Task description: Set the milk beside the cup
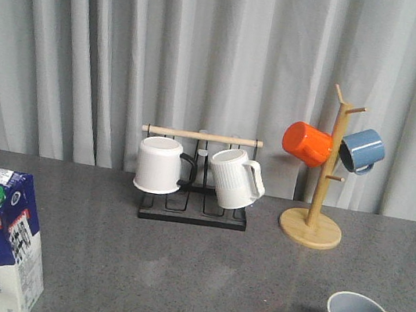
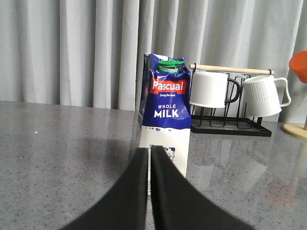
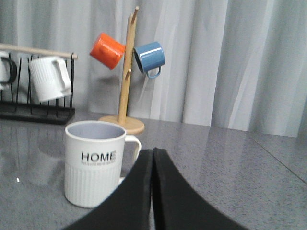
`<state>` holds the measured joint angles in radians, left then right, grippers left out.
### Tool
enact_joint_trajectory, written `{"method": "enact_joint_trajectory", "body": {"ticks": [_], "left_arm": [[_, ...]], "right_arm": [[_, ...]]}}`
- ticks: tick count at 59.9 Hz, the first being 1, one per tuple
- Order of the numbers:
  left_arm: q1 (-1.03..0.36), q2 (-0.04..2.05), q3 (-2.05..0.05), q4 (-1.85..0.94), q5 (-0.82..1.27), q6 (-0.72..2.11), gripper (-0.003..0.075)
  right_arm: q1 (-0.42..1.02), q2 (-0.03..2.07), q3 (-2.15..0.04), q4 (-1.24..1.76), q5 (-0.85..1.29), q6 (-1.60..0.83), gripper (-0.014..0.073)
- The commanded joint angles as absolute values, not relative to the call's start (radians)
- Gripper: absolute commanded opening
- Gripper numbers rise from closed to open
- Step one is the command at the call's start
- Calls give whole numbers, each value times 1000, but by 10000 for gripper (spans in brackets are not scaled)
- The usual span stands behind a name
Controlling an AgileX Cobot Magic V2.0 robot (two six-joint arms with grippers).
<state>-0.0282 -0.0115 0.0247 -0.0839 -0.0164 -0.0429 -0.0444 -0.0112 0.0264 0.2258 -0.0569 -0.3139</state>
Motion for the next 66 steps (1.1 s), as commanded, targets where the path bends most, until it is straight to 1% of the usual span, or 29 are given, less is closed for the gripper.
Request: {"method": "enact_joint_trajectory", "body": {"ticks": [1,7,16,24,31,37,41,46,50,53,56,60,66], "left_arm": [[-30,-25,44,-142,-99,-53,-6],[-30,-25,44,-243,-99,-61,-6],[-30,-25,44,-342,-92,-61,-5],[-30,-25,44,-410,-87,-64,18],[-30,-24,41,-480,-66,-90,73],[-30,-24,41,-542,-39,-120,151],[-30,-24,41,-589,-40,-152,209],[-30,-24,41,-669,-99,-206,276],[-30,-24,41,-724,-171,-242,309],[-30,-24,38,-734,-209,-247,323],[-31,-24,14,-722,-203,-238,328],[-31,-23,-51,-650,-132,-189,328],[-31,-9,-199,-496,44,-88,328]], "right_arm": [[-45,-19,34,326,-152,-234,-2],[-45,-19,34,458,-160,-144,-2],[-45,-19,32,548,-157,-136,0],[-45,-19,-18,544,-75,-132,45],[-45,-19,-93,544,0,-140,174],[-45,-19,-126,545,0,-141,337],[-45,-19,-128,551,-34,-139,424],[-45,-19,-128,557,-129,-130,487],[-45,-19,-140,577,-169,-112,494],[-45,-11,-166,579,-147,-125,493],[-45,7,-207,579,-93,-139,489],[-45,60,-303,558,0,-190,488],[-45,175,-470,494,130,-270,489]]}}
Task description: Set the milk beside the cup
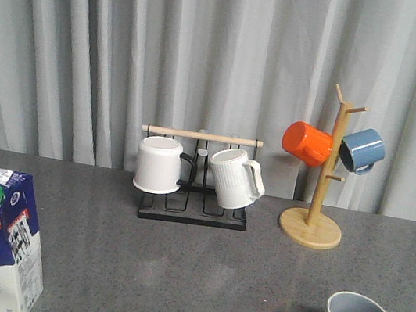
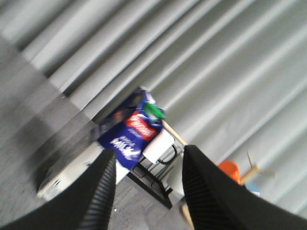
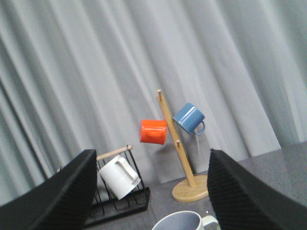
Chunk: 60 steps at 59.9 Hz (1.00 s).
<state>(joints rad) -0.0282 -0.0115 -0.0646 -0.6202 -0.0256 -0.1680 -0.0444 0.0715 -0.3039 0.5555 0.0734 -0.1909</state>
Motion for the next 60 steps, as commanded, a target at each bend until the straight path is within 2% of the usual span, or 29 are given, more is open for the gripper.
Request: {"method": "enact_joint_trajectory", "body": {"ticks": [1,16,22,29,35,44,49,60], "left_arm": [[-31,0,-230,-472,69,-72,328],[-31,250,-584,-224,461,-21,328],[-31,320,-648,-195,509,-21,328],[-31,363,-662,-190,512,-21,328],[-31,375,-662,-190,520,-21,328],[-31,375,-662,-190,521,-21,328],[-31,375,-662,-190,524,-21,328],[-31,375,-662,-187,549,-21,328]], "right_arm": [[-45,202,-494,480,154,-279,489],[-45,609,-957,144,516,-221,482],[-47,755,-1088,-88,710,-114,470],[-47,870,-1129,-244,865,-49,465],[-47,964,-1127,-237,939,-62,465],[-62,1084,-1127,-246,886,-69,465],[-120,1169,-1127,-210,881,-71,465],[-274,1319,-1127,169,830,-300,465]]}}
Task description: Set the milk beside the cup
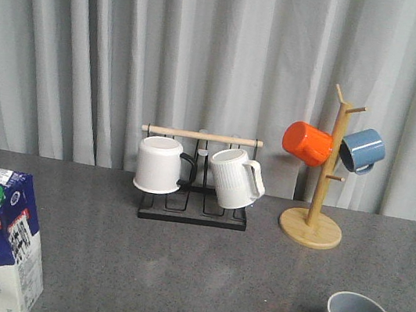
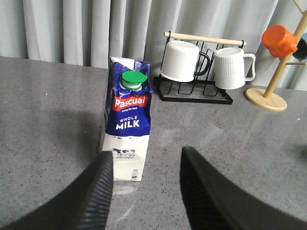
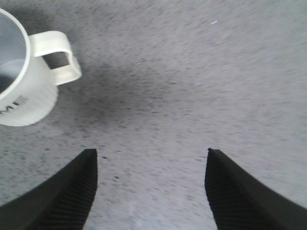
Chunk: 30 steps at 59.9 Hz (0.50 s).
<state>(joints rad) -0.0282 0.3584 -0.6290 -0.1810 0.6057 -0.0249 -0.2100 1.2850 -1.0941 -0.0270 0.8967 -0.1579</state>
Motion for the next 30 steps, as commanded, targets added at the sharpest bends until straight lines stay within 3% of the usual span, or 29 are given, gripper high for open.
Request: {"method": "enact_joint_trajectory", "body": {"ticks": [1,13,30], "left_arm": [[-31,375,-662,-182,549,-21,328],[-31,375,-662,-181,554,-22,328],[-31,375,-662,-181,554,-22,328]], "right_arm": [[-284,1328,-1127,198,829,-323,465],[-399,1412,-1127,496,823,-641,465],[-406,1484,-1127,627,835,-889,465]]}}
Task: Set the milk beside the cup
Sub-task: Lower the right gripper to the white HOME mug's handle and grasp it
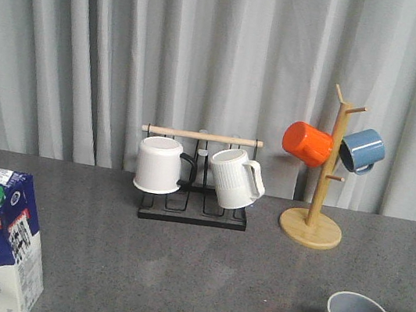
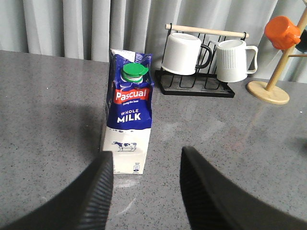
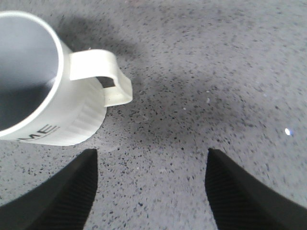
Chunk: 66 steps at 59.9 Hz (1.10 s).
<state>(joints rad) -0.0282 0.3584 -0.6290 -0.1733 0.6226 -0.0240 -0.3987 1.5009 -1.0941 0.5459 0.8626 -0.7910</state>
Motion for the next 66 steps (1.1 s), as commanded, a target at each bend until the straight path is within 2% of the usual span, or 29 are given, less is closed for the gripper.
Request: {"method": "enact_joint_trajectory", "body": {"ticks": [1,37,51,66], "left_arm": [[-31,375,-662,-181,554,-22,328],[-31,375,-662,-182,555,-23,328],[-31,375,-662,-182,555,-23,328],[-31,375,-662,-182,560,-23,328]], "right_arm": [[-406,1485,-1127,645,834,-909,465],[-399,1583,-1127,778,802,-1100,465],[-323,1608,-1127,770,676,-1123,465],[-321,1668,-1129,788,648,-1150,465]]}}
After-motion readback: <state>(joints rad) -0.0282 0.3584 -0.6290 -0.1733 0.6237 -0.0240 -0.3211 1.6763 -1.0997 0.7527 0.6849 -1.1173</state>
